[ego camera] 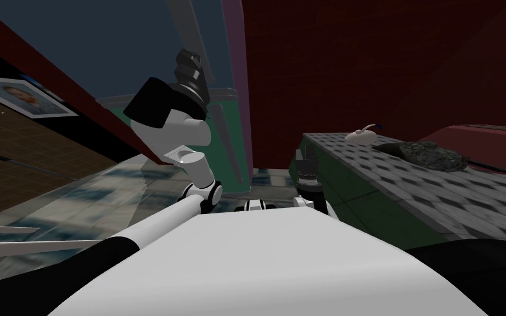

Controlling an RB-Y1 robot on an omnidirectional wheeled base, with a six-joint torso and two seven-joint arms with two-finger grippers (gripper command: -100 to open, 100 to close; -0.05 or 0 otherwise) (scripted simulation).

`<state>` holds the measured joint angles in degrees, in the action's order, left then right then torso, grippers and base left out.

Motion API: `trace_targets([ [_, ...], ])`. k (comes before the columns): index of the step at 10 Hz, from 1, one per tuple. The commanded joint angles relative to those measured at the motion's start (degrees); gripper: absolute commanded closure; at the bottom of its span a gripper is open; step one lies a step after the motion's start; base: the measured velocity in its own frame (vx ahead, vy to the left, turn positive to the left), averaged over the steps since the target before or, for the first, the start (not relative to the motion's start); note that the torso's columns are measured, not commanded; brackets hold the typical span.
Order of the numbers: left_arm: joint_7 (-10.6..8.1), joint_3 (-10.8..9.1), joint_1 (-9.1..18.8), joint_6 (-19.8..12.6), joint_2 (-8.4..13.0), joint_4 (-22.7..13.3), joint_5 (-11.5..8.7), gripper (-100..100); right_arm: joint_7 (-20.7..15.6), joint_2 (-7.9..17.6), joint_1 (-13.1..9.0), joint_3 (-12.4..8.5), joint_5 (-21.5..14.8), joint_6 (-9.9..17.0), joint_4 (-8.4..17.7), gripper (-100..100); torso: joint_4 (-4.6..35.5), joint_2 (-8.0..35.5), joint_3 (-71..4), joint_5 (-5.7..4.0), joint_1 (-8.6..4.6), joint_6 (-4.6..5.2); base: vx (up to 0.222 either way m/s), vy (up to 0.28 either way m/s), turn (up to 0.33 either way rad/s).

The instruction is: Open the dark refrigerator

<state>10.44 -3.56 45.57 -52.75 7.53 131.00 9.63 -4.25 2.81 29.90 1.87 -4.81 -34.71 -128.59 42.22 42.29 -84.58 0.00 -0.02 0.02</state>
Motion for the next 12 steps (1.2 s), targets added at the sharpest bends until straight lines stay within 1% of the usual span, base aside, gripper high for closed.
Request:
trace_targets([
  [1, -0.1, 0.17, -0.91, 0.89, -0.22, -0.11, 0.18, 100, 0.0, 0.0, 0.0, 0.0, 0.0, 0.0, 0.0, 0, 0.05, 0.01, 0.03, -0.05, -0.06, 0.02, -0.038, -0.002, 0.004],
  [2, -0.23, 1.09, -0.41, -1.19, -0.95, 1.74, -0.41, 100, 0.0, 0.0, 0.01, 0.0, 0.0, 0.0, 0.0, 0, 0.1, -0.05, -0.01, -0.09, -0.11, 0.02, -0.056, 0.108, -0.024],
  [4, -0.4, 2.93, 0.91, -5.13, -2.33, 5.04, -1.64, 100, 0.0, 0.03, 0.0, -0.02, 0.0, 0.0, 0.0, 0, 0.4, 0.5, 0.32, 0.02, 0.37, -0.01, -0.134, 0.273, -0.081],
  [5, -0.4, 2.93, 0.91, -5.63, -2.33, 5.54, -1.64, 100, 0.0, 0.03, -0.01, -0.02, 0.0, 0.0, 0.0, 0, 0.47, 0.68, 0.45, 0.11, 0.38, -0.12, -0.092, 0.194, -0.061],
  [6, -0.48, 3.85, 1.56, -7.86, -3.02, 7.33, -2.25, 100, 0.0, 0.02, 0.0, -0.01, 0.0, 0.0, 0.0, 0, 0.6, 0.46, 0.24, 0.18, 0.35, -0.35, -0.085, 0.173, -0.014],
  [7, -0.48, 3.85, 1.56, -7.86, -3.02, 7.44, -2.25, 100, 0.0, 0.02, 0.0, -0.02, 0.0, 0.0, 0.0, 0, 0.76, 0.44, 0.11, 0.16, 0.48, -0.35, -0.066, 0.149, -0.018],
  [8, -0.56, 4.77, 2.22, -10.08, -3.72, 9.34, -2.87, 100, 0.0, 0.01, 0.0, -0.01, 0.0, 0.0, 0.0, 0, 0.74, 0.4, 0.08, 0.23, 0.56, -0.39, -0.075, 0.16, -0.022],
  [9, -0.56, 4.77, 2.22, -10.08, -3.72, 9.34, -2.87, 100, 0.0, 0.02, 0.0, -0.01, 0.0, 0.0, 0.0, 0, 0.79, 0.49, 0.12, 0.22, 0.65, -0.33, -0.059, 0.107, -0.034],
  [10, -0.65, 5.69, 2.87, -12.3, -4.41, 11.24, -3.48, 100, 0.0, 0.01, 0.0, -0.01, 0.0, 0.0, 0.0, 0, 0.76, 0.49, 0.15, 0.25, 0.56, -0.38, -0.068, 0.131, -0.024],
  [11, -0.73, 6.61, 3.53, -14.52, -5.1, 12.79, -4.1, 100, 0.0, 0.01, 0.0, -0.01, 0.0, 0.0, 0.0, 0, 0.81, 0.55, 0.18, 0.25, 0.71, -0.34, -0.109, 0.285, -0.056],
  [12, -0.73, 6.61, 3.53, -14.52, -5.1, 13.14, -4.1, 100, 0.0, 0.03, -0.01, -0.02, 0.0, 0.0, 0.0, 0, 0.91, 0.75, 0.3, 0.37, 1.13, -0.36, -0.096, 0.22, -0.059],
])
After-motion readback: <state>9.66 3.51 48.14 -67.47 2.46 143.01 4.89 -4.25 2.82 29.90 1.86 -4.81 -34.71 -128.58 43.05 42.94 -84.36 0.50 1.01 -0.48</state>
